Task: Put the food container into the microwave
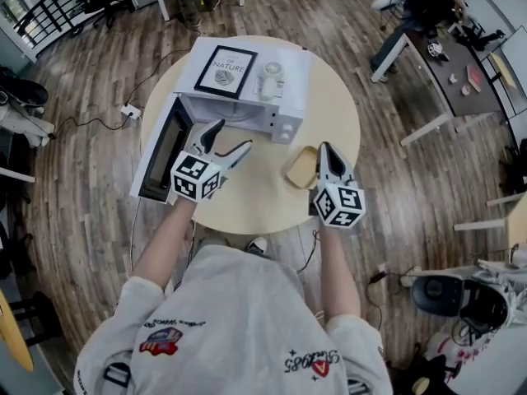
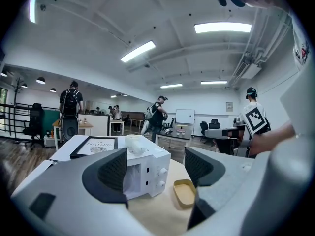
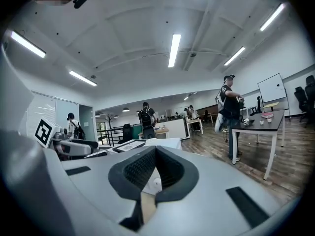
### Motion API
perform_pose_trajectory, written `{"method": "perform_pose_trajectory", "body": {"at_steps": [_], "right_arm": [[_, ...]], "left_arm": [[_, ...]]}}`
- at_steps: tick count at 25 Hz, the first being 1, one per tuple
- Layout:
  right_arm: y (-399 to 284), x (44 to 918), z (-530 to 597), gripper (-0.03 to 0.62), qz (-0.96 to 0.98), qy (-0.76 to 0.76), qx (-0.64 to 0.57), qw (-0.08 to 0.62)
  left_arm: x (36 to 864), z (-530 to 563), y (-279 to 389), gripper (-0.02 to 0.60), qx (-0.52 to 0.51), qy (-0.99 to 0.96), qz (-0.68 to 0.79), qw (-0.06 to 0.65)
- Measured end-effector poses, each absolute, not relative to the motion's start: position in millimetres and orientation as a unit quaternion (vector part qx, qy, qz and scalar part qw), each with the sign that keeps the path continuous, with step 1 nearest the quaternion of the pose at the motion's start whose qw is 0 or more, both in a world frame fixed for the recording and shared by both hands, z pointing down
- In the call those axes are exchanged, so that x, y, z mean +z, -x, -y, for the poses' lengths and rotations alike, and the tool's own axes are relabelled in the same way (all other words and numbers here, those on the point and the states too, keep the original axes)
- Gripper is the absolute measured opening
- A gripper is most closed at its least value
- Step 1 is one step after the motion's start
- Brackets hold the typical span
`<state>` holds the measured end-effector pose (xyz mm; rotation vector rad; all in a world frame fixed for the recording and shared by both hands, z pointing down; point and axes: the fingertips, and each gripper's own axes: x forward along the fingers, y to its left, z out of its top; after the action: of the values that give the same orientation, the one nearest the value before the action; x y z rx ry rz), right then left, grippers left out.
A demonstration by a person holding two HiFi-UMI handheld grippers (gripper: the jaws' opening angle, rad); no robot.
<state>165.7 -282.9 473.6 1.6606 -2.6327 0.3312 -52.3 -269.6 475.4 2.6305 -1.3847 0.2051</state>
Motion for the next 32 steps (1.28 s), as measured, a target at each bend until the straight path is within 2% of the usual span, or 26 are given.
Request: {"method": "perform_pose_trajectory", "body": {"at_steps": [15,32], "right_arm": [[-197,479,291,0.003,0.829,-0.549,0.106,0.012],[-285,505,252,0.003,0.768,-0.630,0.116,0.029]], "left_arm": [[481,303,19,0.359,0.080,-0.892,0.439,0.075],[546,301,-97,0.341,0.164,-0.943,0.281,0.068]]}}
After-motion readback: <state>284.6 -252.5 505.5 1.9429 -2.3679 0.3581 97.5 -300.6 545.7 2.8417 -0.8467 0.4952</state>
